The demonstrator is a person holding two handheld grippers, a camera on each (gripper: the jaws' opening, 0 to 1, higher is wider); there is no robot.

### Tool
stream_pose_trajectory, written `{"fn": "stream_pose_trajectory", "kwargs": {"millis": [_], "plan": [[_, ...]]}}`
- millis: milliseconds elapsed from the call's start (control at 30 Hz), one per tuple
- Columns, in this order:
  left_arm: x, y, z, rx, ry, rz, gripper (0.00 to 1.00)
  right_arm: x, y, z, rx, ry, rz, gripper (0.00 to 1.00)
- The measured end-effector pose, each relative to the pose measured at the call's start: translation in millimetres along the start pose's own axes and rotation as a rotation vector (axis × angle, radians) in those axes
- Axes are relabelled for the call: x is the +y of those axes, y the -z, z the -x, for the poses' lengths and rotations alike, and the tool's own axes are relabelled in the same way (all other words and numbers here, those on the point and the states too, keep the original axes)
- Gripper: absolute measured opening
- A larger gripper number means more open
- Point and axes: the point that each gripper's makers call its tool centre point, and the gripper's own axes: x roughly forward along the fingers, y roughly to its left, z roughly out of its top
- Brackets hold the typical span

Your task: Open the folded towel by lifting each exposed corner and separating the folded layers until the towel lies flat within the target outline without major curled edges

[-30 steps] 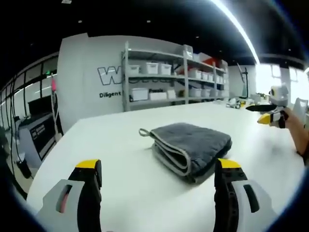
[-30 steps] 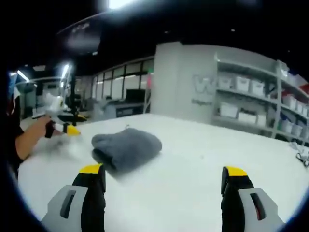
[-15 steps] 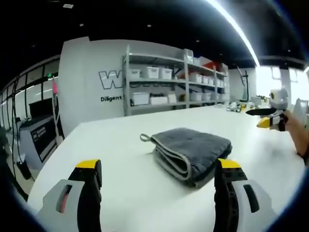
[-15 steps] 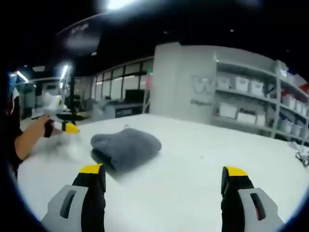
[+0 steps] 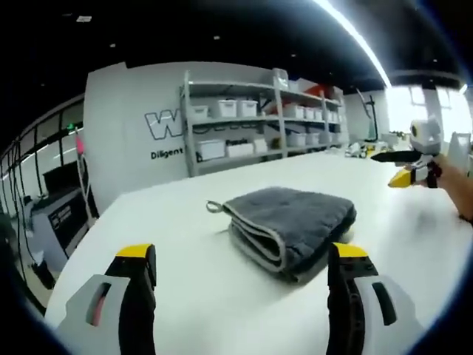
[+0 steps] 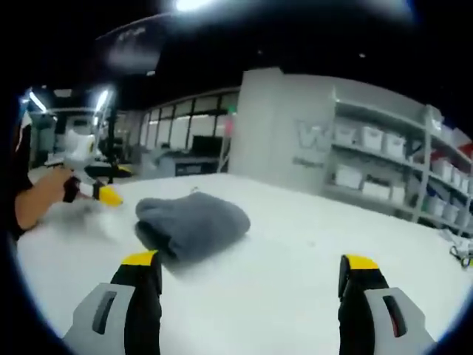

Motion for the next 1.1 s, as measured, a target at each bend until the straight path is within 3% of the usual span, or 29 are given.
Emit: {"fn": "stream_pose_trajectory", "kwargs": {"millis": [233, 367, 600, 833, 1100], "plan": [[-21.4, 2.3, -6, 0.006, 0.021, -0.031, 0.92, 19, -0.1, -12, -0.009, -0.038, -0.021, 0.96], [-20.1, 11.1, -11, 0.026, -0.002, -0.036, 0.84, 25, -2.1, -20, -0.021, -0.025, -0.021, 0.93], [-29.6, 27.0, -11, 0.06, -0.007, -0.054, 0.8, 43, 4.3, -38, -0.014, -0.044, 0.037, 0.76], [-35.9, 29.0, -14, 0.049, 0.008, -0.013, 0.7, 52, 8.5, -53, -0.011, -0.059, 0.034, 0.73], [-48.7, 21.4, -24, 0.009, 0.044, -0.044, 0.61, 63, 15.5, -59, -0.003, -0.096, 0.056, 0.57]]}}
